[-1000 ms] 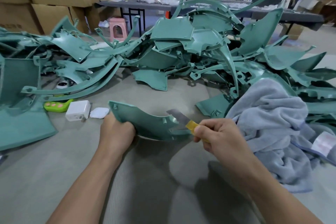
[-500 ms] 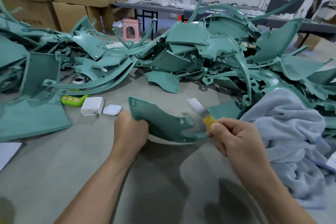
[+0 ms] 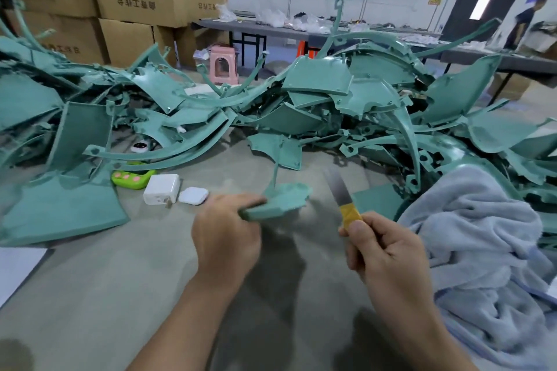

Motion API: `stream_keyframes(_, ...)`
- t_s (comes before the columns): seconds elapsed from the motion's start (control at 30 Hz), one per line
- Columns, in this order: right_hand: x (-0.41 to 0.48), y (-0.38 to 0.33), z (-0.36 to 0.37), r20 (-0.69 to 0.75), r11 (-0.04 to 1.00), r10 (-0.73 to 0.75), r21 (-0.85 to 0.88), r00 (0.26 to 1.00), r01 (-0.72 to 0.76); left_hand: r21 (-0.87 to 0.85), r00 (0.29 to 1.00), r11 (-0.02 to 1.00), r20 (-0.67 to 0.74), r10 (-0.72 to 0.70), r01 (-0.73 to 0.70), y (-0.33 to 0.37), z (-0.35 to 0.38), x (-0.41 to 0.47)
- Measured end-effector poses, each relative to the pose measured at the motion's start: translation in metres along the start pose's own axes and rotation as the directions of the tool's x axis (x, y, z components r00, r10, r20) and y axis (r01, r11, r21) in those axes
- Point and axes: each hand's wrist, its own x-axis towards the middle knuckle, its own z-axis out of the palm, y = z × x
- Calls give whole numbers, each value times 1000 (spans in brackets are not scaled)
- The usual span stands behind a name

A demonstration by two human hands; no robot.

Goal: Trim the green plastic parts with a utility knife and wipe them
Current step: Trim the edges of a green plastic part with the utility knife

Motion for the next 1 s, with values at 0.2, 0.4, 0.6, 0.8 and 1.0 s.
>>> stream_keyframes(0.2,4,13,1,86,986,31,-167,996,-16,122,952,969,247,178,-213,-2,6,-8)
stream_keyframes(0.4,19,23,-4,164,982,180,20,970,-186,-42,970,989,191,149,-143,-3,2,-5)
stream_keyframes(0.6,38,34,-20,-43,965,125,-227,991,-131,-131,969,977,158,190,-170,-4,3,-5)
stream_keyframes(0.8,23,27,-15,206,993,113,-60,972,-103,-162,978,980,157,139,-113,0,2,-6)
stream_keyframes(1.0,19,14,-15,192,986,72,132,979,-99,-259,986,965,149,78,-37,1,2,-5)
